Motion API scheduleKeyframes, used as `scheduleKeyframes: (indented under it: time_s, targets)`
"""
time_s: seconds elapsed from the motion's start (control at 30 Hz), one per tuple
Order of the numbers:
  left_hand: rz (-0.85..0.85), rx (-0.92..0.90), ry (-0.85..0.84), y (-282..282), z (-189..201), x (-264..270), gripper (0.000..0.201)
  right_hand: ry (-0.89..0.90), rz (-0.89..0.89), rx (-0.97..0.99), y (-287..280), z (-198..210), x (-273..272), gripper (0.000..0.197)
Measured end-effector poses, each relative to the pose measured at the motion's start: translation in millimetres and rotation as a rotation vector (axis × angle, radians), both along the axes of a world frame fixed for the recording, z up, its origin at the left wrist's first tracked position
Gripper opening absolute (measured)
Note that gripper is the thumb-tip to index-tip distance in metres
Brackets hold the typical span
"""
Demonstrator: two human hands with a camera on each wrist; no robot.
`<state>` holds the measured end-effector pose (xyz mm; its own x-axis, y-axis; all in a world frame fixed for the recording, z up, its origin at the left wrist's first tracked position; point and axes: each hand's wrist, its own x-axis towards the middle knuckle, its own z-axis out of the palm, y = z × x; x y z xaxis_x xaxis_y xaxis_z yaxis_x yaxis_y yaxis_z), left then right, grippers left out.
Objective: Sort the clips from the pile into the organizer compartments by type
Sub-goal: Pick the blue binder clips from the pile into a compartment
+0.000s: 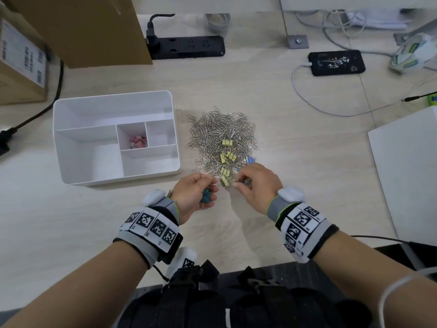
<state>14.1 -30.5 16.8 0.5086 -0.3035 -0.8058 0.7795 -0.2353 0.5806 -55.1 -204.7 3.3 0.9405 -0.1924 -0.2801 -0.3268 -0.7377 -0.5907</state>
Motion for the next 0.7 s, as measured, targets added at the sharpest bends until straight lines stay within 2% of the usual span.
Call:
scheduleKeyframes:
  time_s: [0.17,0.33,0.4,0.47,0.6,0.7]
  targets:
    - [-0.007,-0.039,-0.004,-2.7,2.1,-2.6,0.022,-0.019,-0.097,0.171,1.0,21.9,-1.3,0.016]
    - [-0.017,-0.116,0.076,-9.3,8.8,-3.8,0.039,-0.097,0.031,0.319,22.6,30.3,-0.6,0.004]
    - [-0.001,-0.102,0.102,-8.9,9.4,-2.1,0.040,-0.128,0.025,0.298,20.4,31.9,1.2,0.005]
    - [0.022,-0.078,0.124,-5.7,7.0,0.4,0.037,-0.146,-0.075,0.238,7.5,32.7,4.9,0.003]
    - [0.047,-0.107,0.167,2.1,1.6,5.4,0.042,-0.044,-0.290,0.042,-28.1,22.6,11.1,0.008]
    - [0.069,-0.174,0.206,2.9,3.1,6.5,0.044,0.015,-0.287,-0.057,-36.1,12.1,11.2,0.004]
